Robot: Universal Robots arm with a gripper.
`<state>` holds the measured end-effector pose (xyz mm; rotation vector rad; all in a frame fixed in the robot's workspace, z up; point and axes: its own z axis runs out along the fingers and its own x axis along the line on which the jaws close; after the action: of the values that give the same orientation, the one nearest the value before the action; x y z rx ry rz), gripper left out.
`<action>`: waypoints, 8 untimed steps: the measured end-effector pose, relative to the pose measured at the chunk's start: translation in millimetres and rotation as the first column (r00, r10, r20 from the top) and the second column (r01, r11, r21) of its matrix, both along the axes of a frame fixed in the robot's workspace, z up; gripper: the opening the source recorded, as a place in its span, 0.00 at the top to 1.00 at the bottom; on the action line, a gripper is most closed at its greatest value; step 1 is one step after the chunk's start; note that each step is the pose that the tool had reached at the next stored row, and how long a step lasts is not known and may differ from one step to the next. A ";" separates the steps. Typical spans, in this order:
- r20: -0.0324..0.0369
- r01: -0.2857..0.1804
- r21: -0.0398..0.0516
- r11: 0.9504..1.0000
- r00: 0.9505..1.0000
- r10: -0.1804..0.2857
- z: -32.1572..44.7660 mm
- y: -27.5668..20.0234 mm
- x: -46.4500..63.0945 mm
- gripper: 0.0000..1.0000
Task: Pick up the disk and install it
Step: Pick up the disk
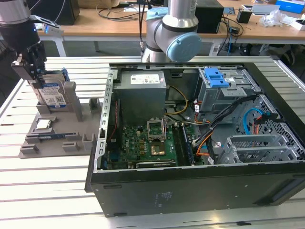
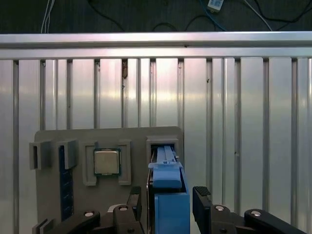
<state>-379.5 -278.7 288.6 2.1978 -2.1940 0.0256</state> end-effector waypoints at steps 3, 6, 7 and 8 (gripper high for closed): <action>0.000 0.000 0.000 1.000 1.000 0.000 -0.1 0.0 0.0 0.46; 0.000 0.000 0.000 1.000 1.000 0.000 -0.3 0.0 0.0 0.46; 0.000 0.000 0.000 1.000 1.000 0.000 -0.3 0.0 0.0 0.46; 0.000 0.000 0.000 1.000 1.000 0.000 -0.4 0.0 0.0 0.47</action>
<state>-379.5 -278.7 288.2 2.1979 -2.1940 0.0257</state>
